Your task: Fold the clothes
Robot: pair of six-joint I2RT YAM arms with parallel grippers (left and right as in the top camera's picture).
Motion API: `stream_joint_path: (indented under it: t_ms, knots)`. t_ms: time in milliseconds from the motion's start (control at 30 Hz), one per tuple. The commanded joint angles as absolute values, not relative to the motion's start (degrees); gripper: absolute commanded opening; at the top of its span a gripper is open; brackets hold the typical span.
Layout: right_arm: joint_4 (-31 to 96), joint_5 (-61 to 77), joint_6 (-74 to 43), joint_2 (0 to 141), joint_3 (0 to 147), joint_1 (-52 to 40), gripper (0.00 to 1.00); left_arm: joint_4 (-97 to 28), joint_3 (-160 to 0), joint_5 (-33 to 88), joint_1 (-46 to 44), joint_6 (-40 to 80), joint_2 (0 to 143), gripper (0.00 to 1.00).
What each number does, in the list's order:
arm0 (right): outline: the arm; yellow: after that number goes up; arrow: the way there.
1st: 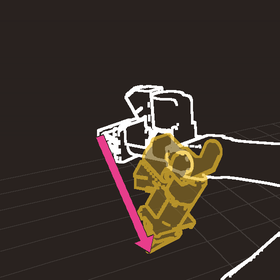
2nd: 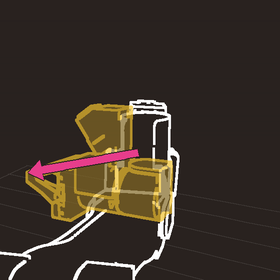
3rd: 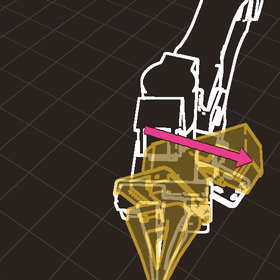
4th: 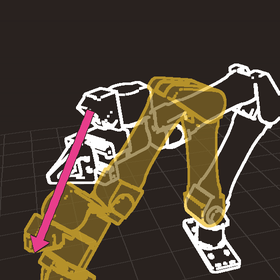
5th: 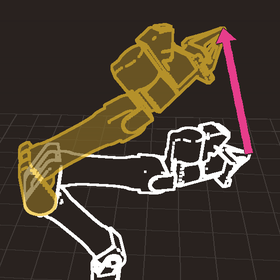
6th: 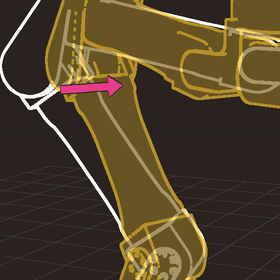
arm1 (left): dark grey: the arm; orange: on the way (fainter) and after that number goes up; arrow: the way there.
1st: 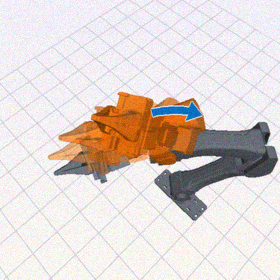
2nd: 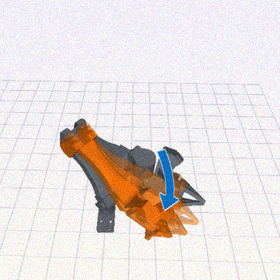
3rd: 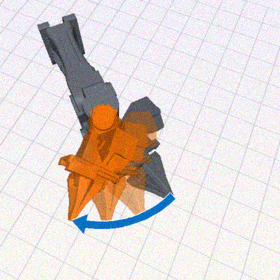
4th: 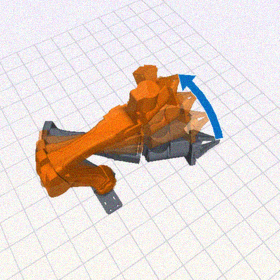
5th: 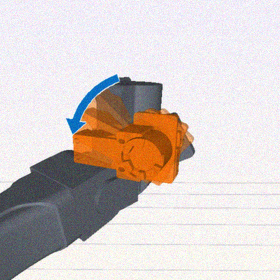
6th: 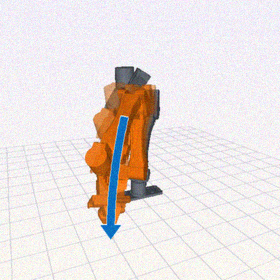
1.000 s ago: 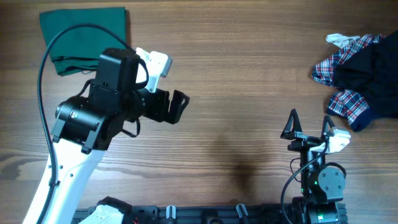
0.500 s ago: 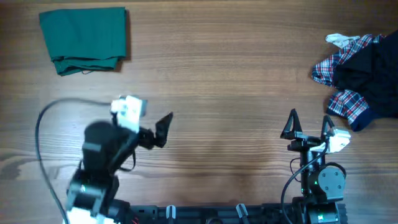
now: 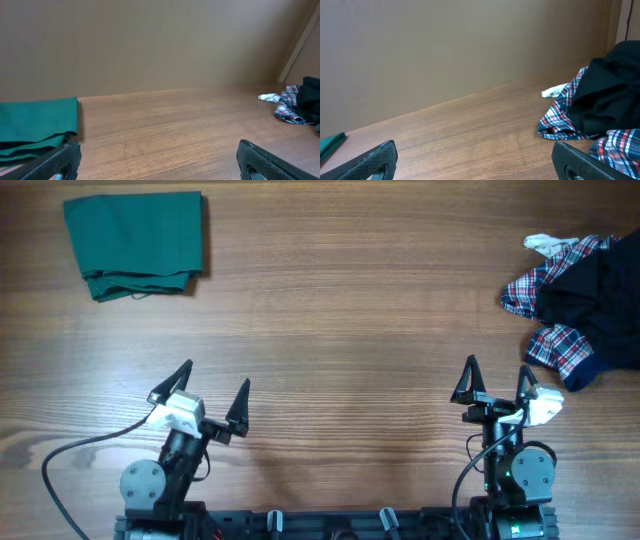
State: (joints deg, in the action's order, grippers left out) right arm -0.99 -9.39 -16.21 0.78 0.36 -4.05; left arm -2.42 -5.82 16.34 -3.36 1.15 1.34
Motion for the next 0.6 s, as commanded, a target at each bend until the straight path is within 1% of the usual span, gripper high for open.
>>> stream_joint_path:
  t_ms: [0,233,300,333,400,567]
  knots:
    - [-1.2,-8.7,-16.6,0.4,0.3,-3.9,1.00,-0.6,-3.4,16.4,-3.0,0.2,0.1,1.00]
    - [-1.2,-8.7,-16.6,0.4,0.3,-3.9,1.00,2.2,-0.3,16.4,-2.9,0.2,0.1,1.00]
    - [-1.2,-8.7,-16.6,0.4,0.3,-3.9,1.00,0.4,-0.3,16.5,-1.7,0.3,0.1,1.00]
    - [-1.2,-8.7,-16.6,0.4,0.3,-3.9,1.00,-2.8,-0.3,17.0,-0.4,0.5,0.1,1.00]
    - [-1.2,-8.7,-16.6,0.4,0.3,-3.9,1.00,-2.8,-0.3,17.1,1.5,0.5,0.1,1.00]
    - [-1.2,-8.7,-16.6,0.4,0.3,-3.9,1.00,-2.8,-0.3,17.1,1.5,0.5,0.2,1.00]
